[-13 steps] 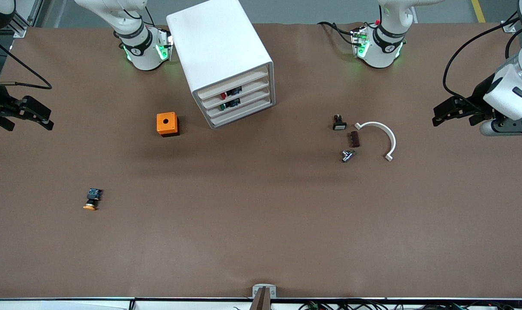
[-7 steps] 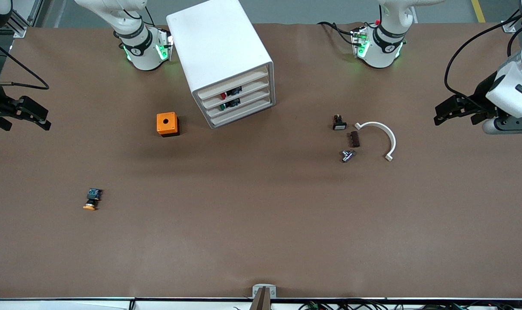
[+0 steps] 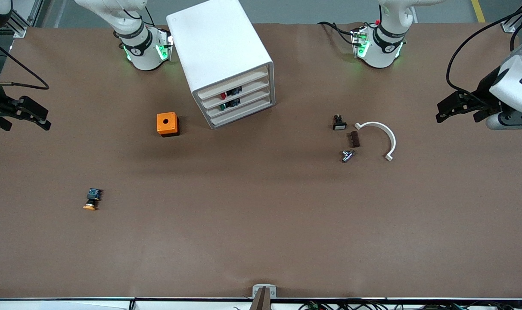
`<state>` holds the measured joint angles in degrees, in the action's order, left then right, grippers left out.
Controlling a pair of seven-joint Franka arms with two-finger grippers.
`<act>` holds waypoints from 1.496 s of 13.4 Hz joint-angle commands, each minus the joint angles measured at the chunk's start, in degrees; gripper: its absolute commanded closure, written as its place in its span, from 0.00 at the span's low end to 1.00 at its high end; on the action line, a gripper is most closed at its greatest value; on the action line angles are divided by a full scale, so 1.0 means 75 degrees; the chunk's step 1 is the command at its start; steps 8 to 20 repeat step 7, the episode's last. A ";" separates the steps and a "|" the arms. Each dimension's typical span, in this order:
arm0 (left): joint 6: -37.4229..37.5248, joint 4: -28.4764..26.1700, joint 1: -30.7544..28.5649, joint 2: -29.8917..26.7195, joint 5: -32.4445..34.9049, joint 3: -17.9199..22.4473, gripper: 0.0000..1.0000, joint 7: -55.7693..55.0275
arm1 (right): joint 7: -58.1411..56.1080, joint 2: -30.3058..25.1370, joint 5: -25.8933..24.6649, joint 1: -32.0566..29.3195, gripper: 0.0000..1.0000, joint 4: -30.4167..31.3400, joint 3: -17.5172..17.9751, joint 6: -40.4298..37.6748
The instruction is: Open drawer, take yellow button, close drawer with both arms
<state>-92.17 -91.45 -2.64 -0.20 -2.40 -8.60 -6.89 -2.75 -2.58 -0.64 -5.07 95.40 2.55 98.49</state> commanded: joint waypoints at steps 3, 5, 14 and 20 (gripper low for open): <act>0.0313 0.0122 0.0070 -0.0079 0.0191 0.0033 0.00 0.0074 | 0.0015 0.0039 0.0003 -0.0086 0.00 -0.0110 0.0058 -0.0019; 0.0313 0.0380 0.0082 0.0014 0.0202 0.0033 0.00 0.0063 | 0.0015 0.0039 0.0003 -0.0086 0.00 -0.0110 0.0058 -0.0019; 0.0313 0.0415 0.0082 0.0026 0.0214 0.0033 0.00 0.0074 | 0.0015 0.0039 0.0015 -0.0086 0.00 -0.0110 0.0058 -0.0007; 0.0313 0.0415 0.0082 0.0026 0.0214 0.0033 0.00 0.0074 | 0.0015 0.0039 0.0015 -0.0086 0.00 -0.0110 0.0058 -0.0007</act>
